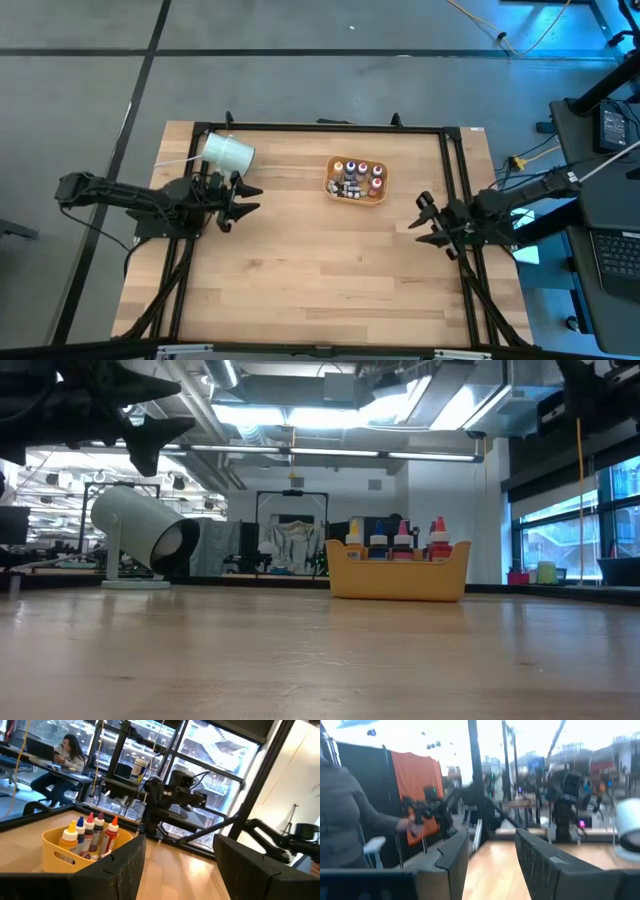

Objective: Pick & Place food coloring
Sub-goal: Return to Home Position

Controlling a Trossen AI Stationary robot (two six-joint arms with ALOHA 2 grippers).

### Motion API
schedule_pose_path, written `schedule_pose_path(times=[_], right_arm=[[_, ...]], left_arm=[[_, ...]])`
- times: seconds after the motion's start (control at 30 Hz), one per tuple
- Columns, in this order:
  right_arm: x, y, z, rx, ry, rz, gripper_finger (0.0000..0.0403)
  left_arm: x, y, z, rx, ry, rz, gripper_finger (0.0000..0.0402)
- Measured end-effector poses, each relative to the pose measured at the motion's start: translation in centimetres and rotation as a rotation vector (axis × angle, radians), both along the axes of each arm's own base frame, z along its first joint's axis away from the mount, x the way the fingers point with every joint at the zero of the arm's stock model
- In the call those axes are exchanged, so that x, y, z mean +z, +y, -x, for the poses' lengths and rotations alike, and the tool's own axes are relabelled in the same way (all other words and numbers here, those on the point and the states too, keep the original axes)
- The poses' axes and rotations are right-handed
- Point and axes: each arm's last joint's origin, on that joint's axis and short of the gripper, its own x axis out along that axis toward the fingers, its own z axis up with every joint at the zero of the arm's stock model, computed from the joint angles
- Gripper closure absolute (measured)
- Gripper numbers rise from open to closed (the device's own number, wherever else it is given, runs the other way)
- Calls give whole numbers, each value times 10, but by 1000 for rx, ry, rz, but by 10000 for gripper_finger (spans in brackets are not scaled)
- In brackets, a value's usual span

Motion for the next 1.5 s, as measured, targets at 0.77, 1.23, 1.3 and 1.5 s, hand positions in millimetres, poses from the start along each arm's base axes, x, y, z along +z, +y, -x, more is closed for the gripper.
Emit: schedule_pose_path(times=[0.77,1.23,1.3,1.5], right_arm=[[-11,-7,16,-53,-1,17,240],[-16,-9,14,-126,47,48,240],[-16,-9,14,-125,53,40,240],[-22,-9,13,-120,113,46,240]], left_arm=[[7,14,23,-9,-63,-30,175],[-4,14,33,41,34,11,175],[-4,15,33,57,36,12,175],[-4,15,32,57,38,5,175]])
